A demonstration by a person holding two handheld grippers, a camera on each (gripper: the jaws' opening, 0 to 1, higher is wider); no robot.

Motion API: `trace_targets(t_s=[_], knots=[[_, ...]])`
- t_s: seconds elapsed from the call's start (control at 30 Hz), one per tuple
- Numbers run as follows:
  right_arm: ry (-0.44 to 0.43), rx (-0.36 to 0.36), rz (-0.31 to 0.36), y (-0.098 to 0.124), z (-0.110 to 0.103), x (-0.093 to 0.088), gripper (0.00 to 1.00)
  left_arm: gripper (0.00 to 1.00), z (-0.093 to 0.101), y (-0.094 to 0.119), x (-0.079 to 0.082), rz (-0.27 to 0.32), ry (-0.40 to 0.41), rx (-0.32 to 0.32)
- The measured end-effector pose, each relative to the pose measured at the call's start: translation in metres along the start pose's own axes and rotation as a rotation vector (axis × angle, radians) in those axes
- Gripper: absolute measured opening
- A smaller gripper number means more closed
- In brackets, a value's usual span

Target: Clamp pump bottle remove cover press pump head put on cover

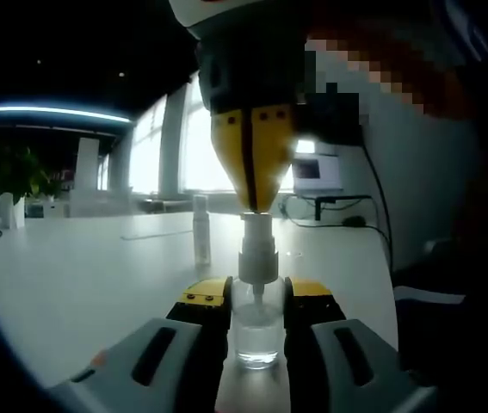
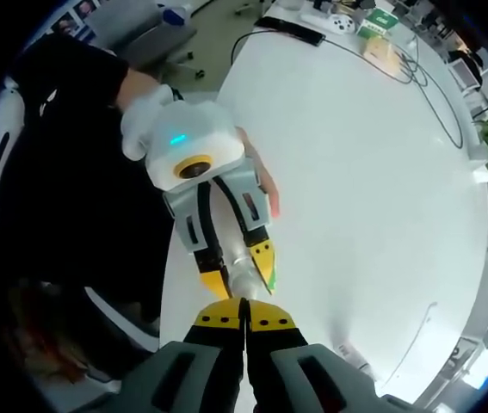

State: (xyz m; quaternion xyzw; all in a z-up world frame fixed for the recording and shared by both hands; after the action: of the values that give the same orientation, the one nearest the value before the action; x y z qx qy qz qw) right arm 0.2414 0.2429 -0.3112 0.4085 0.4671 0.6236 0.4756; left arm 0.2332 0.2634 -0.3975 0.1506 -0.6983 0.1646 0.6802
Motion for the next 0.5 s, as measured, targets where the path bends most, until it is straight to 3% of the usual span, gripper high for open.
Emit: trace_targets(t_s=[0.5], knots=[[-0.006, 0.001, -0.026, -0.0047, -0.0014, 0.0008, 0.0, 0.15, 0.0012, -0.0001, 0.0007, 0.0, 0.001, 0.002]])
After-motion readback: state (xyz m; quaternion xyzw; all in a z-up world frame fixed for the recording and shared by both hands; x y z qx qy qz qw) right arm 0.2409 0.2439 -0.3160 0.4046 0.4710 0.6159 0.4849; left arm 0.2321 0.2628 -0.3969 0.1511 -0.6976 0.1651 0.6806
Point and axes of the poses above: the point that each gripper's makers call its tool centre point, and the gripper's own axes: y roughly backward along the fingers, z roughly to its right, x roughly out of its top, the point moved 5 cm from there along y, roughly backward along the fingers, and after that the axes turned 11 degrees about -x, right-handed, at the moved point
